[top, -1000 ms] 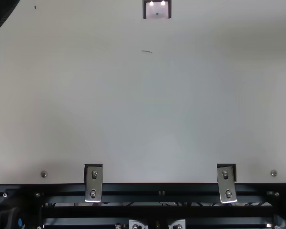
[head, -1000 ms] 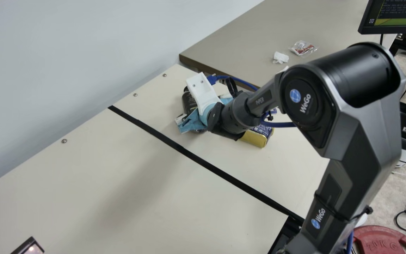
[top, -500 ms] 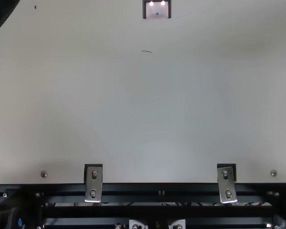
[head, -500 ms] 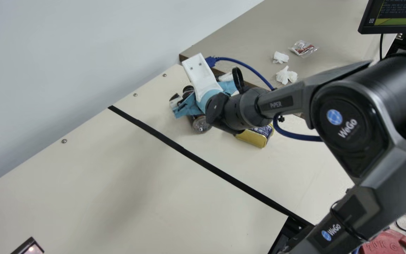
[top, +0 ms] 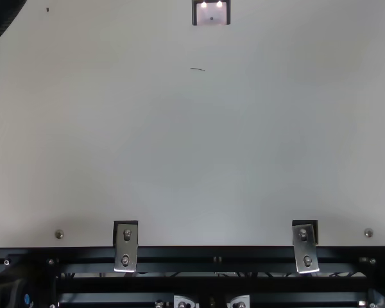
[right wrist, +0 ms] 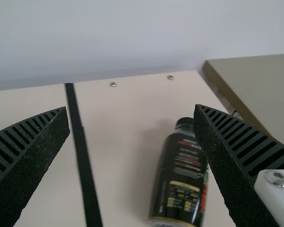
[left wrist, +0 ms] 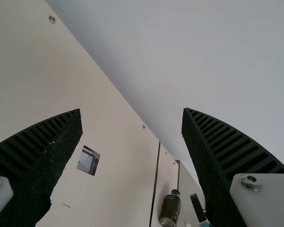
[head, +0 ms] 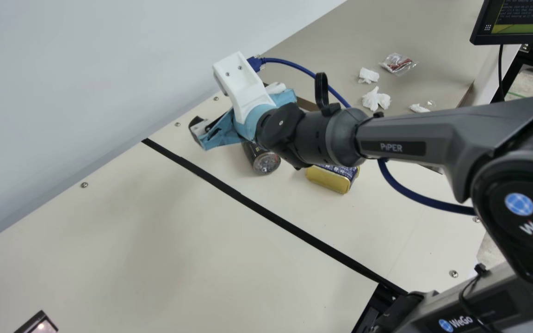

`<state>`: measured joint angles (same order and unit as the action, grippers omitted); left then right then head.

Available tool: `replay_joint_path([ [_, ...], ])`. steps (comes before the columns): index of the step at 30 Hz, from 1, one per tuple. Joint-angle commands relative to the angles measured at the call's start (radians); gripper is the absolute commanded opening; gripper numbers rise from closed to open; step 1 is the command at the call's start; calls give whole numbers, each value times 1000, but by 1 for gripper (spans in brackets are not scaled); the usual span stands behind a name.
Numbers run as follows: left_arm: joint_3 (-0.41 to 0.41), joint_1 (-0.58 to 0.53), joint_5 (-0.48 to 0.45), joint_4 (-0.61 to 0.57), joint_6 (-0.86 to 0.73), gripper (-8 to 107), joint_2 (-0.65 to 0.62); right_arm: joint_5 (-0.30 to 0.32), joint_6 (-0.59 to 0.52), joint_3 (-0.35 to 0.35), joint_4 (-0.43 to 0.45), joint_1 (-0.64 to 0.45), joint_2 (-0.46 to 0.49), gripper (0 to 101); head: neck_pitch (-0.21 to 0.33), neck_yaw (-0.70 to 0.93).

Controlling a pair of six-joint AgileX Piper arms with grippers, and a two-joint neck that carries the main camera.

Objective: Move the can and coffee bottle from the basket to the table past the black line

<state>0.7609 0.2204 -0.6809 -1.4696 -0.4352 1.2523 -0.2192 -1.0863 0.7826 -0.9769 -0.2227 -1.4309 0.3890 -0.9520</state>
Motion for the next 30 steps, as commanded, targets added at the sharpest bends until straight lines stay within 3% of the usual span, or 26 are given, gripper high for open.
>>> replay_joint_path([
  [1, 0, 0, 0, 0, 0, 90, 0, 57, -36, 0, -55, 14, 20, 101, 24, -15],
  [7, 0, 0, 0, 0, 0, 90, 0, 137, -67, -12, -120, 55, 72, 101, 32, 50],
  [14, 0, 0, 0, 0, 0, 90, 0, 210, -6, -31, -83, 91, 121, 101, 41, 204],
  [22, 0, 0, 0, 0, 0, 90, 0, 320, 181, -21, 86, 107, 179, 101, 46, 417],
  [30, 0, 0, 0, 0, 0, 90, 0, 453, 448, 28, 348, 131, 253, 101, 47, 535],
])
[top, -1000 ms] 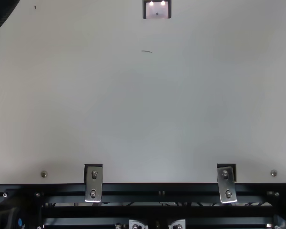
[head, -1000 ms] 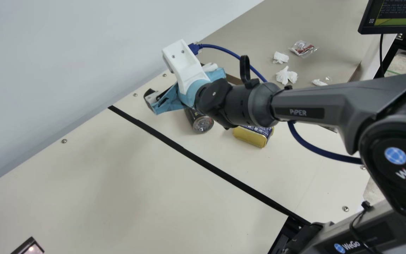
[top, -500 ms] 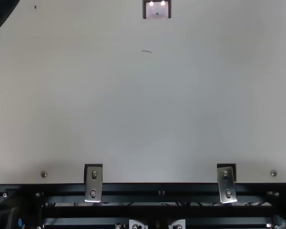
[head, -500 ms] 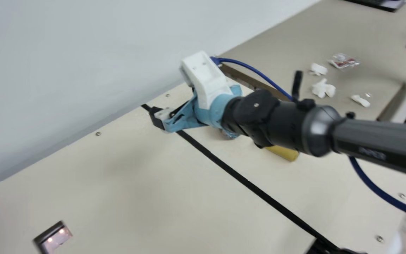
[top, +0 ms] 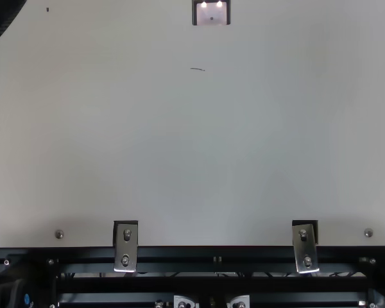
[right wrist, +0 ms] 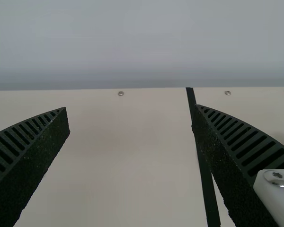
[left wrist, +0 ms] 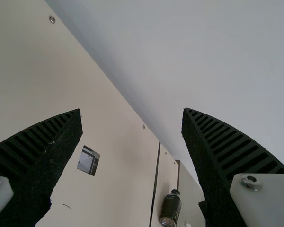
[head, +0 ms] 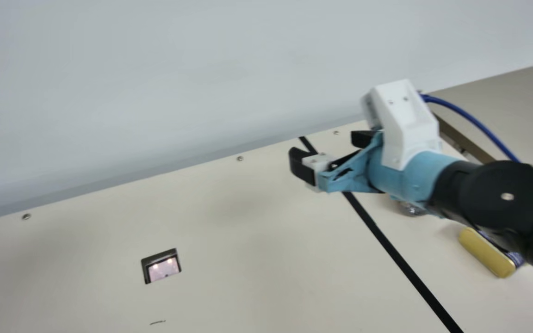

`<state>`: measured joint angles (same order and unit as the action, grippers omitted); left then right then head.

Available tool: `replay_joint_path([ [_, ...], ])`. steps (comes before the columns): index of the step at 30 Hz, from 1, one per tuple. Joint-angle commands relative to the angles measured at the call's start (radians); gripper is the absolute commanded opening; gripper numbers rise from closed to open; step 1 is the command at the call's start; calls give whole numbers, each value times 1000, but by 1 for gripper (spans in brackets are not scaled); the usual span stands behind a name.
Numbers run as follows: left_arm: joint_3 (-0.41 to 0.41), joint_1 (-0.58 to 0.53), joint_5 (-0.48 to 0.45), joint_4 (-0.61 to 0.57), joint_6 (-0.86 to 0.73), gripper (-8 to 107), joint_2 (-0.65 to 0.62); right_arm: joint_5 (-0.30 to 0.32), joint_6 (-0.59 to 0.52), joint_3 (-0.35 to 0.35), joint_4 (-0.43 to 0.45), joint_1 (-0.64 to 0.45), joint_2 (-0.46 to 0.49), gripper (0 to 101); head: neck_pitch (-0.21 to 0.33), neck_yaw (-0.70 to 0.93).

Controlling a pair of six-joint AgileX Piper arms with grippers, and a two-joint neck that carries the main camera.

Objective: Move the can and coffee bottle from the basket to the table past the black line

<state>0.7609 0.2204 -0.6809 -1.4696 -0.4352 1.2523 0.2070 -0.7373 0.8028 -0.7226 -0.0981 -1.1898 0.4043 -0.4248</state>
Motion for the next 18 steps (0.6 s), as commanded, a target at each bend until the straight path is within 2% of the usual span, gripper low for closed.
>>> replay_joint_path([
  [1, 0, 0, 0, 0, 0, 90, 0, 46, 135, 17, 128, 14, 20, 101, 32, 8],
  [2, 0, 0, 0, 0, 0, 90, 0, 17, 34, 8, 31, 6, 10, 101, 32, 8],
  [7, 0, 0, 0, 0, 0, 90, 0, 63, 135, 17, 133, 14, 21, 101, 32, 8],
  [14, 0, 0, 0, 0, 0, 90, 0, 66, 137, 17, 133, 14, 22, 101, 32, 8],
  [18, 3, -9, 23, 18, 4, 90, -24, 63, 177, 13, 175, 24, 40, 101, 32, 8],
])
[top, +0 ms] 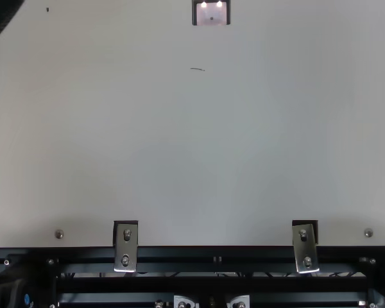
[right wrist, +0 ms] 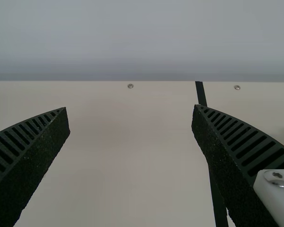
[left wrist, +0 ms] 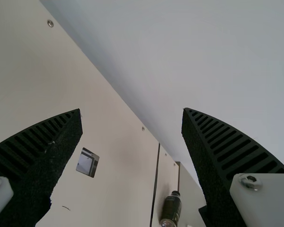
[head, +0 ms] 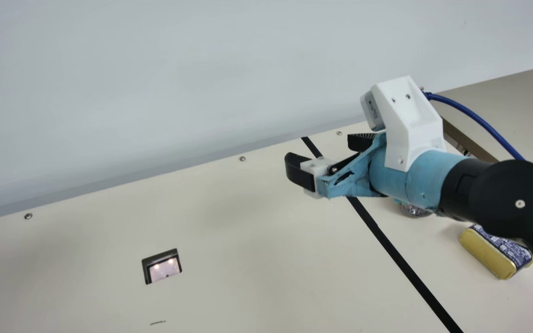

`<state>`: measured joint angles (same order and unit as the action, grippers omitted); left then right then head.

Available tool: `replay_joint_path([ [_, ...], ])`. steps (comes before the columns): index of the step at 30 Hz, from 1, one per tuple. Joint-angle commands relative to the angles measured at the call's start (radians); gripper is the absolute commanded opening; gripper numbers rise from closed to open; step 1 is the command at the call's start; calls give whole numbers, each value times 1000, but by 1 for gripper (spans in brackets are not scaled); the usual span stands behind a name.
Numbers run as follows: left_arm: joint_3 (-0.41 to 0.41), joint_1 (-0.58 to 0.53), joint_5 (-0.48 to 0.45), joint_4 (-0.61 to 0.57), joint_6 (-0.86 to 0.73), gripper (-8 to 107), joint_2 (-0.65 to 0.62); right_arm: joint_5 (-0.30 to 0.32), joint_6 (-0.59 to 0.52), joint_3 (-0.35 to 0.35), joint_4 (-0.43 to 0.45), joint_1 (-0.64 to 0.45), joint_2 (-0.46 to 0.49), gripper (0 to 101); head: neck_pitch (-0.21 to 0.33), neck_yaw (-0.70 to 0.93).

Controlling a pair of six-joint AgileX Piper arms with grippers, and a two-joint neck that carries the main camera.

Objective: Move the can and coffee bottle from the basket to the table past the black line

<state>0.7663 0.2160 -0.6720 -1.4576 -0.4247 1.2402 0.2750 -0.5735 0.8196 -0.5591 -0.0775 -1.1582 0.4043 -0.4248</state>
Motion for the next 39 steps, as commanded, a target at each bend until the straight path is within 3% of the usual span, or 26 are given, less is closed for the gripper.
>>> replay_joint_path([
  [1, -5, -9, 28, 11, -14, 90, -25, -6, 23, -8, 24, 5, 19, 101, 32, 8],
  [14, -121, -168, 290, 152, -162, 90, -231, 22, 108, -111, 157, 17, 243, 101, 32, 8],
  [26, -305, -304, 494, 441, -136, 90, -425, 123, 162, -227, 263, 18, 506, 101, 32, 8],
  [32, -401, -281, 481, 584, -74, 90, -546, 160, 189, -305, 324, 36, 634, 101, 32, 8],
  [39, -459, -170, 340, 782, -13, 90, -733, 223, 238, -376, 402, 62, 776, 101, 32, 8],
])
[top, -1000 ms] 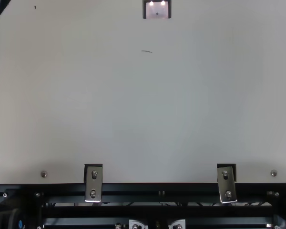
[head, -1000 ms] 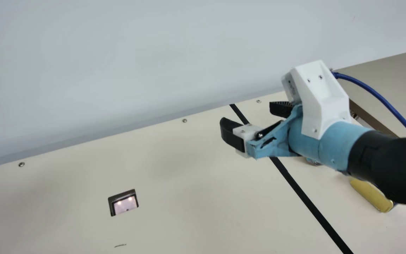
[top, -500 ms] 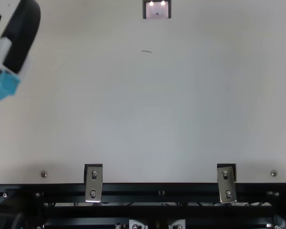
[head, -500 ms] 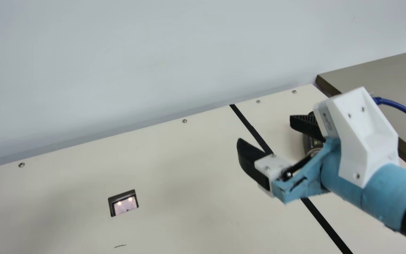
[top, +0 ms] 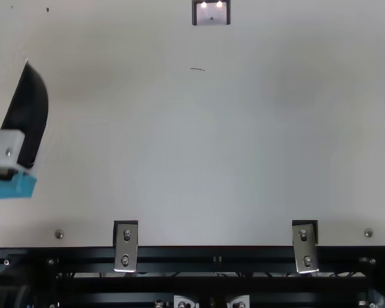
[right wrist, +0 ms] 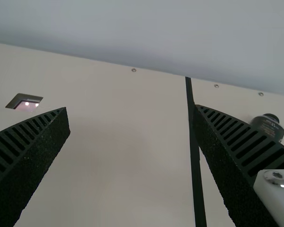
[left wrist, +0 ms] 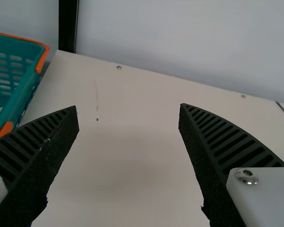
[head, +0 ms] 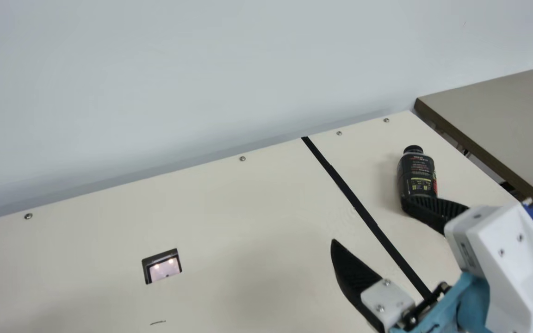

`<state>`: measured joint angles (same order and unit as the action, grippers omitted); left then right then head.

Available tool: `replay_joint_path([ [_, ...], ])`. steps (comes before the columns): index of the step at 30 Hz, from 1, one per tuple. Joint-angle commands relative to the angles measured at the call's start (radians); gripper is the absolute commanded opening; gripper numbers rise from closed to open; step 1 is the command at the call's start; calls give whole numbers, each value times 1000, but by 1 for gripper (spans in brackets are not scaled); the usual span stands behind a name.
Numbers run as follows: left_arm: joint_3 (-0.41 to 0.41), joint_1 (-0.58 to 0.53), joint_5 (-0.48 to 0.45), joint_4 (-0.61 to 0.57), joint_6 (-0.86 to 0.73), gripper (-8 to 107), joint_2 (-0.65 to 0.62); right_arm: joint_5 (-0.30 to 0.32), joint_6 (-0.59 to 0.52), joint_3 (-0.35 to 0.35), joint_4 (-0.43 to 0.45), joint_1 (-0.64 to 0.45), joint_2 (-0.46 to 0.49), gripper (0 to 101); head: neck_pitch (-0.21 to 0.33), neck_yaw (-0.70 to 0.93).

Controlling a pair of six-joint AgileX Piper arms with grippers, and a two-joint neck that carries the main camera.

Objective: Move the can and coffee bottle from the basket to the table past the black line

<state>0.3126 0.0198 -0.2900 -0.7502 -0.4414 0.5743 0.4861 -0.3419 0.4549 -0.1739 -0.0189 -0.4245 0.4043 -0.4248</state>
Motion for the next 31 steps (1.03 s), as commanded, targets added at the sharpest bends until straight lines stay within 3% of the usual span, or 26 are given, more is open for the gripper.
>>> replay_joint_path([
  [1, -9, 43, -71, 109, 13, 90, -99, 23, 14, -19, 29, 8, 62, 101, 32, 8],
  [6, -26, 107, -210, 237, 28, 90, -244, 76, 49, -57, 83, 31, 148, 101, 32, 8],
  [7, -23, 93, -145, 175, 28, 90, -170, 85, 59, -65, 95, 36, 162, 101, 32, 8],
  [11, -26, 107, -210, 237, 28, 90, -243, 98, 58, -66, 96, 36, 164, 101, 32, 8],
  [31, -26, 107, -212, 237, 28, 90, -244, 94, 58, -66, 96, 36, 164, 101, 32, 8],
])
